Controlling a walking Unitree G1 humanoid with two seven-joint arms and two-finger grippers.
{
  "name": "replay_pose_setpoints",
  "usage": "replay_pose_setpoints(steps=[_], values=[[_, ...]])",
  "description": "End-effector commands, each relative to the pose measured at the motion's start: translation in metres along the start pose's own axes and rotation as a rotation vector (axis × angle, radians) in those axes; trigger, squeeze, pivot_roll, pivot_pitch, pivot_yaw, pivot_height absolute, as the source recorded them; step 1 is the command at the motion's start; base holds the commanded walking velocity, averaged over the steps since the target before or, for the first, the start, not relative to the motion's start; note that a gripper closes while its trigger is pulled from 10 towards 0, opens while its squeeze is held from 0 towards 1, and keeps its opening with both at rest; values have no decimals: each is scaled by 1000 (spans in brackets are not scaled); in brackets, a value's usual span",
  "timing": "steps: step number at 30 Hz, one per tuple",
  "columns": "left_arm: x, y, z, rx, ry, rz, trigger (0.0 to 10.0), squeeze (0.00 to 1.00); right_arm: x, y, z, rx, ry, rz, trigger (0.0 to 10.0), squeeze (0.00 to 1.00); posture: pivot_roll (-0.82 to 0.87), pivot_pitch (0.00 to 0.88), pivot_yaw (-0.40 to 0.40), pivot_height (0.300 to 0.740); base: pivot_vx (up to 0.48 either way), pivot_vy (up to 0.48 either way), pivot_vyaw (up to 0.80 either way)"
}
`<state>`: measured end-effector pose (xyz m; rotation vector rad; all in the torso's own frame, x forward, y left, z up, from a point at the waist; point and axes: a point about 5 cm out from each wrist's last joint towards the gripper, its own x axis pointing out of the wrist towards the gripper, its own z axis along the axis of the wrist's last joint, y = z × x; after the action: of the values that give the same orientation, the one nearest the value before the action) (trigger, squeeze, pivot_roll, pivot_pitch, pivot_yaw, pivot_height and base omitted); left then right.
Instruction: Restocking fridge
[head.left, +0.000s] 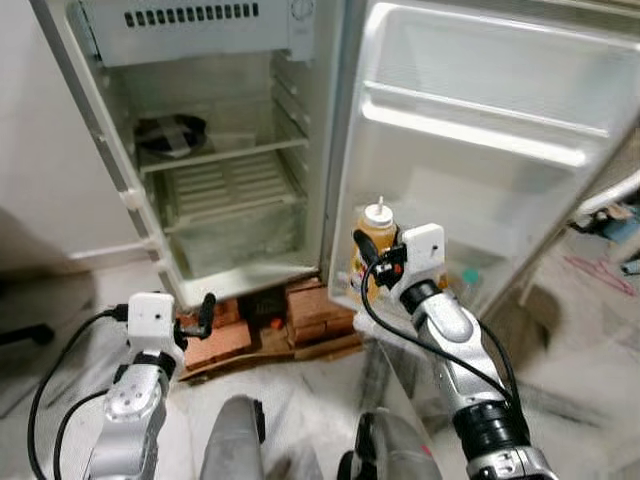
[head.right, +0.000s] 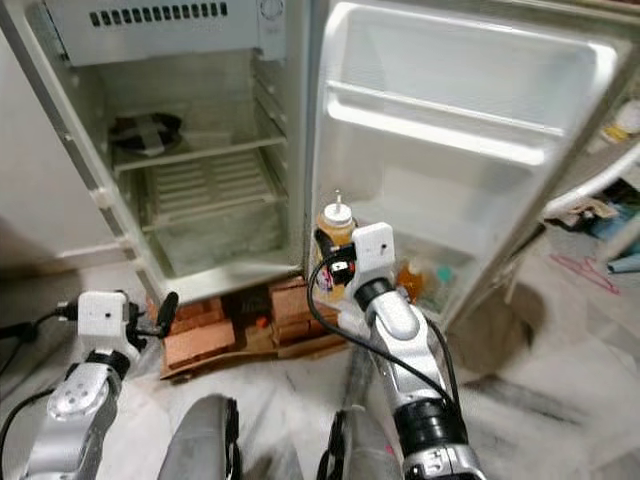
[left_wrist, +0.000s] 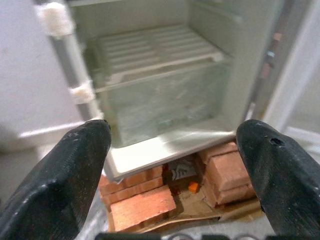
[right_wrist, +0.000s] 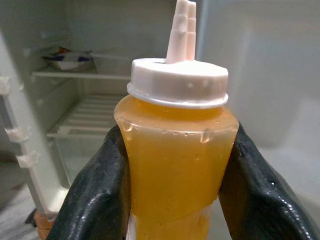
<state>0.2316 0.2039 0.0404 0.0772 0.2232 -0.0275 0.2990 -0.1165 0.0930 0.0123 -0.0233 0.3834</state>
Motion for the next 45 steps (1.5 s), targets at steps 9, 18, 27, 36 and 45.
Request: replay_pose_setpoints(steps=[9,18,27,36,45], values=[[5,-2,9,-2,-37,1,10000,0,4,-5,11,-17,-60,-35,10000,0,118,34,-37,641,0,0,0],[3,-4,9,-21,-49,-4,10000,0,5,-3,13,-20,-75,-34,10000,0,109,37,-35,641,0,0,0],[5,-6,10,-22,-52,-16,10000,0,5,-2,14,-14,-81,-22,10000,0,104,37,-34,641,27,0,0],[6,-7,10,-23,-53,-28,10000,0,4,2,13,0,-78,13,10000,0,101,39,-30,641,322,0,0],[6,-8,9,-24,-51,-36,10000,0,3,2,12,-3,-75,18,10000,0,96,39,-28,641,448,0,0]])
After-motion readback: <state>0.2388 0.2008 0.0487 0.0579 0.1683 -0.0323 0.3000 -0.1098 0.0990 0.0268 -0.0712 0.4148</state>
